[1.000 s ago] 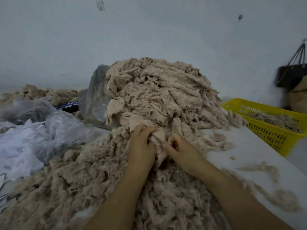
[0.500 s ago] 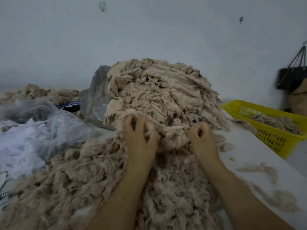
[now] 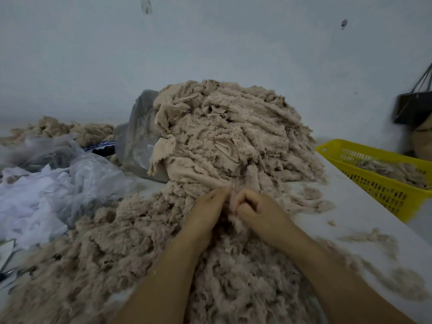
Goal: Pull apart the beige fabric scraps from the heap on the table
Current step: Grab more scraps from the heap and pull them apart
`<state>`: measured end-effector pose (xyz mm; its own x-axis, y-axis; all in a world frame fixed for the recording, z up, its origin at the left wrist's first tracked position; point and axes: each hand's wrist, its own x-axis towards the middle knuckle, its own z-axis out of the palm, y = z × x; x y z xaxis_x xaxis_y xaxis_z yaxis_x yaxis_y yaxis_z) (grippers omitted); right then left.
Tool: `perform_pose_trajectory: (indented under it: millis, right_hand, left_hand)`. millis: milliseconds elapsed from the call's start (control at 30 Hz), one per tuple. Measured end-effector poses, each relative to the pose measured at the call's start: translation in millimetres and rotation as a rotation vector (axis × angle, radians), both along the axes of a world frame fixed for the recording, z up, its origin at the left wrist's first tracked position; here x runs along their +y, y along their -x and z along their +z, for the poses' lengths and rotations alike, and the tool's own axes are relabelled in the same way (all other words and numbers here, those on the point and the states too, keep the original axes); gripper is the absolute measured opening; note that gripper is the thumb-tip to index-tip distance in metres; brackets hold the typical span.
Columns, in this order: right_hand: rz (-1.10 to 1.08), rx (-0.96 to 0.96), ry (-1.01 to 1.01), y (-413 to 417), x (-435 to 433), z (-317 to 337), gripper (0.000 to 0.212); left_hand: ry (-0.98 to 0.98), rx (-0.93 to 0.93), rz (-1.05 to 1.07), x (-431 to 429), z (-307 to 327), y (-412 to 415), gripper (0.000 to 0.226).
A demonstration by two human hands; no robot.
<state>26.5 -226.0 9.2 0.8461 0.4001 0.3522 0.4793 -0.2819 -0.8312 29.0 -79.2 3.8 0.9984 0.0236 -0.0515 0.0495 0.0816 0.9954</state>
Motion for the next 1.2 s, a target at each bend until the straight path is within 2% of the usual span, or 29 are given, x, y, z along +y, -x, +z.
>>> perform_pose_trajectory:
  millis: [100,167,233,300,367,467,533,567,633,667,733,867,933,1000,1067,1133,1200]
  right_hand:
    - [0.087,0.040,0.161,3,5,-1,0.014]
    - [0.085,0.057,0.221,3,2,0,0.018]
    - [0.084,0.053,0.274,2,-4,0,0.022]
    - [-0.064,0.046,0.220,-3,-12,0,0.028]
    - [-0.245,0.078,-0.031,-8,-19,4,0.035]
    - [-0.240,0.236,-0.490,-11,-23,10,0.038]
    - [-0.223,0.318,-0.678,-13,-23,12,0.038]
    - [-0.220,0.356,-0.751,-14,-23,14,0.041]
    - [-0.206,0.437,-0.901,-17,-27,17,0.046]
    - [-0.205,0.470,-0.977,-19,-30,19,0.045]
    - [-0.224,0.520,-1.136,-23,-40,21,0.044]
    - [-0.369,0.573,-1.331,-28,-59,21,0.023]
    - [-0.478,0.566,-1.377,-29,-70,19,0.033]
    - [-0.635,0.523,-1.271,-29,-75,15,0.025]
    - [-0.772,0.400,-1.065,-31,-72,11,0.030]
    - [-0.788,0.244,-0.715,-32,-59,8,0.021]
    - [-0.685,0.021,-0.343,-27,-44,6,0.015]
  left_hand:
    - [0.436,0.101,-0.075,1,2,-3,0.020]
    - [0.732,0.098,-0.026,9,5,-9,0.013]
    - [1.011,0.025,0.120,28,9,-13,0.014]
    - [1.085,-0.047,0.216,41,10,-13,0.024]
    - [0.861,-0.093,0.198,36,10,-9,0.035]
    - [0.081,-0.149,0.085,10,8,-1,0.039]
    - [-0.420,-0.251,-0.064,-2,0,2,0.034]
    - [-0.606,-0.268,-0.134,-5,-5,1,0.036]
    - [-0.843,-0.266,-0.138,-3,-12,-3,0.033]
    - [-0.887,-0.256,-0.081,0,-13,-5,0.027]
    - [-0.828,-0.226,0.055,5,-12,-9,0.022]
    - [-0.544,-0.162,0.277,15,-7,-9,0.025]
    - [-0.365,-0.128,0.409,19,-2,-6,0.023]
    - [-0.266,-0.193,0.503,23,2,-2,0.028]
    - [-0.260,-0.279,0.536,20,5,3,0.029]
    - [-0.346,-0.340,0.482,13,6,6,0.027]
    - [-0.464,-0.360,0.369,5,5,8,0.028]
